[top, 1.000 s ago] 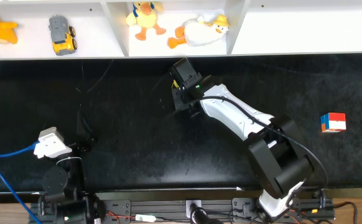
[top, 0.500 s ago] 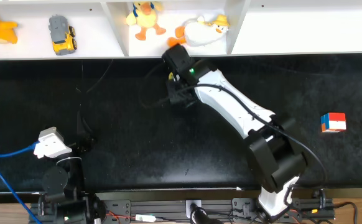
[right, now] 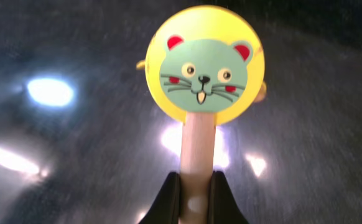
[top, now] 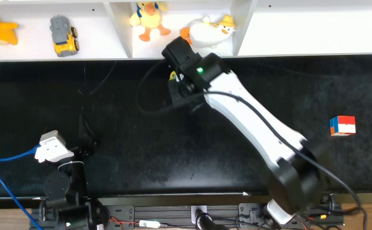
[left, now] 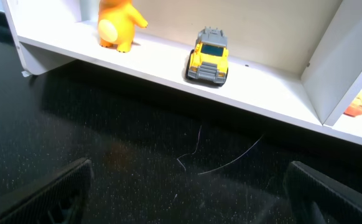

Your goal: Store Toys

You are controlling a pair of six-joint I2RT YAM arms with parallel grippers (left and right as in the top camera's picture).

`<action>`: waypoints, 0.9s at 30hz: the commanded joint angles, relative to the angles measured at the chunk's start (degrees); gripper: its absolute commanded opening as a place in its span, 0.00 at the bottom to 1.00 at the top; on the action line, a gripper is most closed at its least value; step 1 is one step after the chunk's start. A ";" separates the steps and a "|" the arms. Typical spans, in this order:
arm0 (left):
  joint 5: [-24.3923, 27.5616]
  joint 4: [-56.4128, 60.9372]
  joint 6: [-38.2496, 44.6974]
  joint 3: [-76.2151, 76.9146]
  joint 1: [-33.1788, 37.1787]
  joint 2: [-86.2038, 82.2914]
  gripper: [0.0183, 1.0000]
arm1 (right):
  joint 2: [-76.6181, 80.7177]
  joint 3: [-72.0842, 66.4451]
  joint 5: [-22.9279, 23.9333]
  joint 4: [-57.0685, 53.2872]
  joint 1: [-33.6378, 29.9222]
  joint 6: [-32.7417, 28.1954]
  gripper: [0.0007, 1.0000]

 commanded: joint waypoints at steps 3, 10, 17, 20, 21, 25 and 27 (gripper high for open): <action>0.37 0.09 1.31 -0.31 -0.42 -0.59 1.00 | -9.20 1.60 7.48 -10.19 -0.20 4.90 0.04; 0.37 0.11 1.31 -0.31 -0.42 -0.59 1.00 | -12.11 1.53 12.28 -18.08 -1.20 7.61 0.05; 0.37 0.09 1.31 -0.31 -0.42 -0.59 1.00 | -16.41 -2.78 11.74 -19.91 -4.76 9.81 0.04; 0.37 0.09 1.31 -0.31 -0.42 -0.59 1.00 | -21.05 -7.19 10.60 -18.03 -8.63 10.32 0.04; 0.37 0.11 1.31 -0.31 -0.42 -0.59 1.00 | -22.95 -8.70 10.21 -17.22 -10.32 10.29 0.04; 0.37 0.09 1.31 -0.31 -0.42 -0.59 1.00 | -29.97 -14.93 9.01 -13.57 -16.76 9.57 0.04; 0.37 0.09 1.31 -0.31 -0.42 -0.59 1.00 | -32.20 -17.49 9.42 -12.13 -19.21 9.57 0.04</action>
